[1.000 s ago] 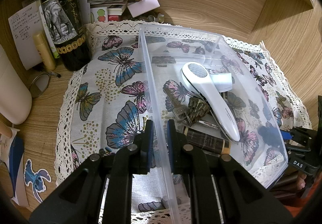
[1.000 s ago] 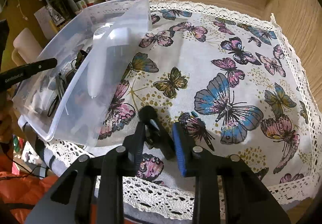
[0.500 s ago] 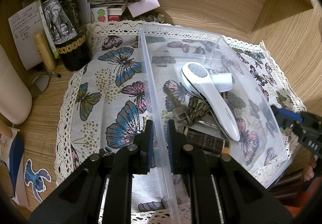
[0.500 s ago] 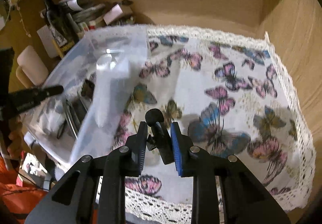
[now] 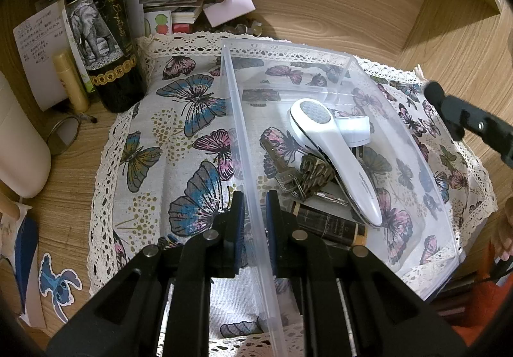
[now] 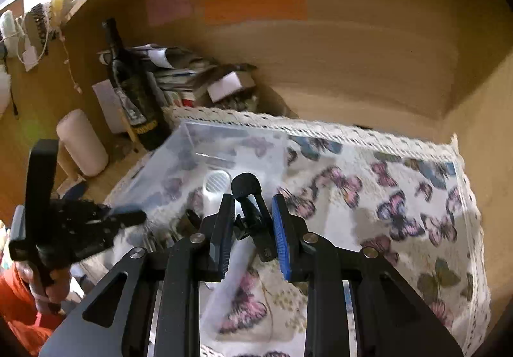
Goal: Organize rigid objects
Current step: 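Lower the black knob into the clear box and open the right gripper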
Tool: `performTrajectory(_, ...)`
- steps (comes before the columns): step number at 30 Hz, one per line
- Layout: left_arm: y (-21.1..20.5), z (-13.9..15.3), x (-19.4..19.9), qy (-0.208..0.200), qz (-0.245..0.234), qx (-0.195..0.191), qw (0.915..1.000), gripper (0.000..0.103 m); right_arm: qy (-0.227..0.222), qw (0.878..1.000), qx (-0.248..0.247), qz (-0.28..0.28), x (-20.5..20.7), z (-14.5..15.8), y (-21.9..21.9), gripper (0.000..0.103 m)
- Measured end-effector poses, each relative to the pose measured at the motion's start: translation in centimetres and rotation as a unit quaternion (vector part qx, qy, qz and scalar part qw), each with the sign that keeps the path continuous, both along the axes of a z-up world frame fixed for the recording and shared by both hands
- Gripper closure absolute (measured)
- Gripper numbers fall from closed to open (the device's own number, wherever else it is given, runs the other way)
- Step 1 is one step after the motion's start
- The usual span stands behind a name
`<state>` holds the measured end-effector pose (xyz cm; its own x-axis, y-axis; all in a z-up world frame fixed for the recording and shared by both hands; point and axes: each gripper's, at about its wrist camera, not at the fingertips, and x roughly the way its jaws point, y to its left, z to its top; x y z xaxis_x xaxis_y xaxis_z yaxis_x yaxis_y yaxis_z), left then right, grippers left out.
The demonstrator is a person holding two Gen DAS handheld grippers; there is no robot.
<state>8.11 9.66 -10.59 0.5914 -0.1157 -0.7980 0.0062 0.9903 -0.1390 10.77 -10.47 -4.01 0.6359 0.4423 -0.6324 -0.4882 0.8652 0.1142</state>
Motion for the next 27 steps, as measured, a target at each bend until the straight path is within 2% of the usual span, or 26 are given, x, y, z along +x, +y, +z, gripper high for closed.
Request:
performTrajectory(6, 0.0, 0.0, 0.0, 0.000, 0.000, 0.000, 1.0000, 0.091, 0.000, 0.999, -0.021, 0.026, 1.0, -0.3, 2.8, 0.081)
performTrajectory(14, 0.0, 0.0, 0.0, 0.001, 0.000, -0.001, 1.0000, 0.091, 0.027, 0.997, -0.063, 0.040, 2.6, -2.8, 5.7, 0.081)
performTrajectory(18, 0.0, 0.0, 0.0, 0.000, -0.001, 0.000, 1.0000, 0.091, 0.044, 0.996, -0.063, 0.046, 3.0, -3.4, 6.1, 0.080)
performTrajectory(19, 0.0, 0.0, -0.1, -0.002, 0.000, 0.002, 1.0000, 0.091, 0.043, 0.996, -0.063, 0.045, 2.9, -3.3, 6.1, 0.079)
performTrajectory(24, -0.1, 1.2, -0.6, -0.030, 0.007, 0.022, 0.9993, 0.091, 0.024, 0.998, -0.051, 0.040, 2.1, -2.4, 5.4, 0.058)
performTrajectory(27, -0.1, 2.1, -0.9, -0.045, 0.013, 0.030, 0.9985, 0.087, 0.007, 0.998, -0.042, 0.036, 1.3, -1.5, 4.8, 0.052)
